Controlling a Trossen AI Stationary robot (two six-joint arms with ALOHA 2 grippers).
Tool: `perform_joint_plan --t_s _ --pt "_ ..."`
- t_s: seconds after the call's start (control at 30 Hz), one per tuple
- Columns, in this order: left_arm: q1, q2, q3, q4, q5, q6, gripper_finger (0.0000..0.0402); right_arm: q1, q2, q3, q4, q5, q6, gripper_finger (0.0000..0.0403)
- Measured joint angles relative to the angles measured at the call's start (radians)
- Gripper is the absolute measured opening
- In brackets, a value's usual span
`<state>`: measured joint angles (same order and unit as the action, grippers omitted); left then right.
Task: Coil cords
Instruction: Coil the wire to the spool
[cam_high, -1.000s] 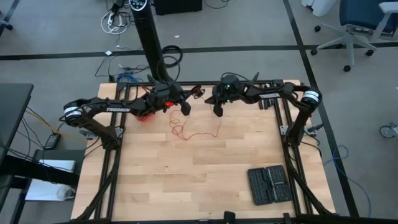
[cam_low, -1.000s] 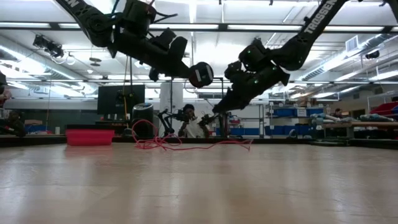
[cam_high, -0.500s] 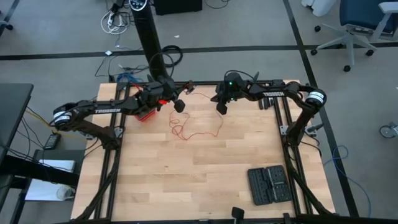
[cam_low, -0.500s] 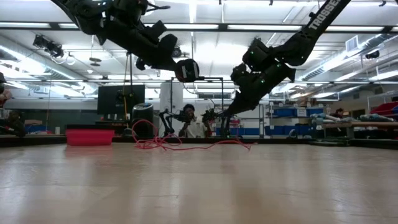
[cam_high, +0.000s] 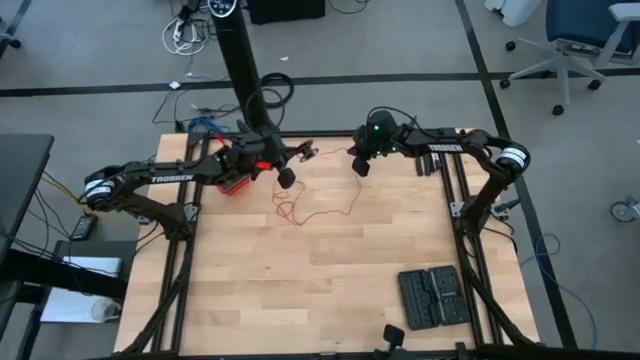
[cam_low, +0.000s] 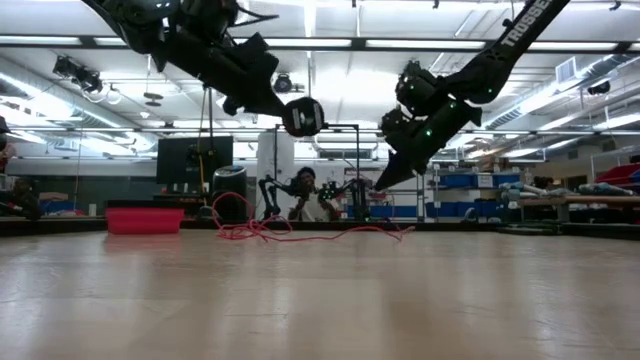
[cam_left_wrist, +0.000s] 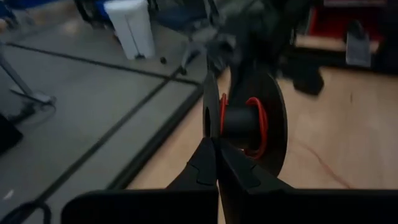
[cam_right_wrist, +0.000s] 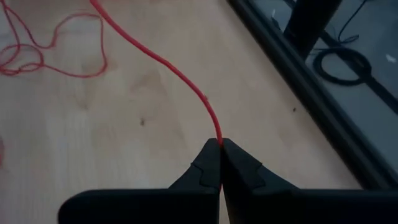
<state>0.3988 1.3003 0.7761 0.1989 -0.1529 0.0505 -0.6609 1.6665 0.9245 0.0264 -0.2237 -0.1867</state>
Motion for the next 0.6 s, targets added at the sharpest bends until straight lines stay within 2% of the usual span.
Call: perform_joint_plan --t_s 0.17,0.33,0.6 --pt "0.000 0.000 0.000 -0.107 0.012 -0.001 0.0000 0.004 -0.036 0.000 0.001 0.000 -0.008 0.0001" --pt "-0.004 0.000 0.000 -0.151 0.094 -0.001 0.0000 0.010 -0.050 0.000 0.015 -0.001 -0.008 0.0001" --pt "-0.007 0.000 0.000 -0.293 0.095 0.023 0.0000 0.032 -0.050 0.000 0.079 -0.099 0.003 0.0001"
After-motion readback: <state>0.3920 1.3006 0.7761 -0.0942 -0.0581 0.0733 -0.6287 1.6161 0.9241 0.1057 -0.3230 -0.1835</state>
